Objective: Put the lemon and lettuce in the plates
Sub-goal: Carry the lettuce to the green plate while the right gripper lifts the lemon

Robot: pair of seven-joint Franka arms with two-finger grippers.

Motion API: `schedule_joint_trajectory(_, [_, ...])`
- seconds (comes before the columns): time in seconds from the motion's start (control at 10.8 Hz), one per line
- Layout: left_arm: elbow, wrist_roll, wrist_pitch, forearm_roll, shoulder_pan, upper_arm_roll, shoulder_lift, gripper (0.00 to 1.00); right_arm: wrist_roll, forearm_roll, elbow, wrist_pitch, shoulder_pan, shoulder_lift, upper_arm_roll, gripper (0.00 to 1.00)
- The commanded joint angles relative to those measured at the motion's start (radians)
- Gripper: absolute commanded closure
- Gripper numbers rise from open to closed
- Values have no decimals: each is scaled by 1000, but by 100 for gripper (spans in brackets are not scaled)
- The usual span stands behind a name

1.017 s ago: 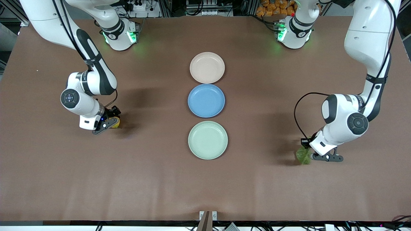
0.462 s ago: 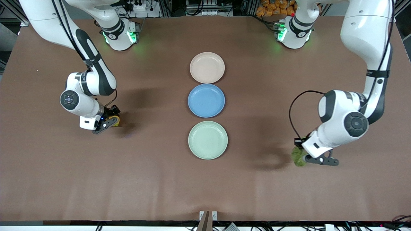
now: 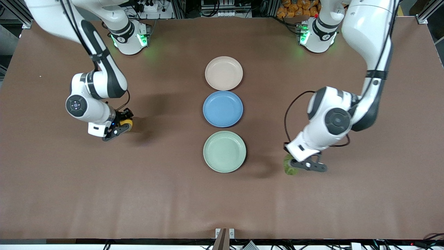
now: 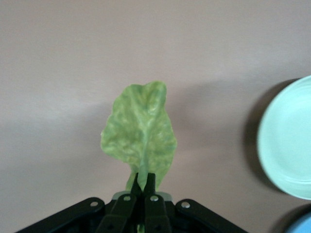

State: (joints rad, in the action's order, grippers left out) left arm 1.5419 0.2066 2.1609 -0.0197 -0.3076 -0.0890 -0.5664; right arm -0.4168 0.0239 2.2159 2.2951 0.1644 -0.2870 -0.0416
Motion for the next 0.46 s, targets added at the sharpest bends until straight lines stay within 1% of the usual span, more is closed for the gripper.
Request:
schedule_joint_trajectory(0.0, [-54, 182, -21, 14, -118, 9, -18, 100, 137, 19, 18, -92, 66, 101, 5, 100])
schedule_joint_trajectory(0.18, [-65, 282, -19, 12, -191, 9, -35, 100, 218, 25, 18, -138, 121, 129, 5, 100])
schedule_joint_trajectory(0.37, [-68, 371, -3, 12, -247, 9, -50, 100, 342, 25, 18, -172, 193, 157, 3, 100])
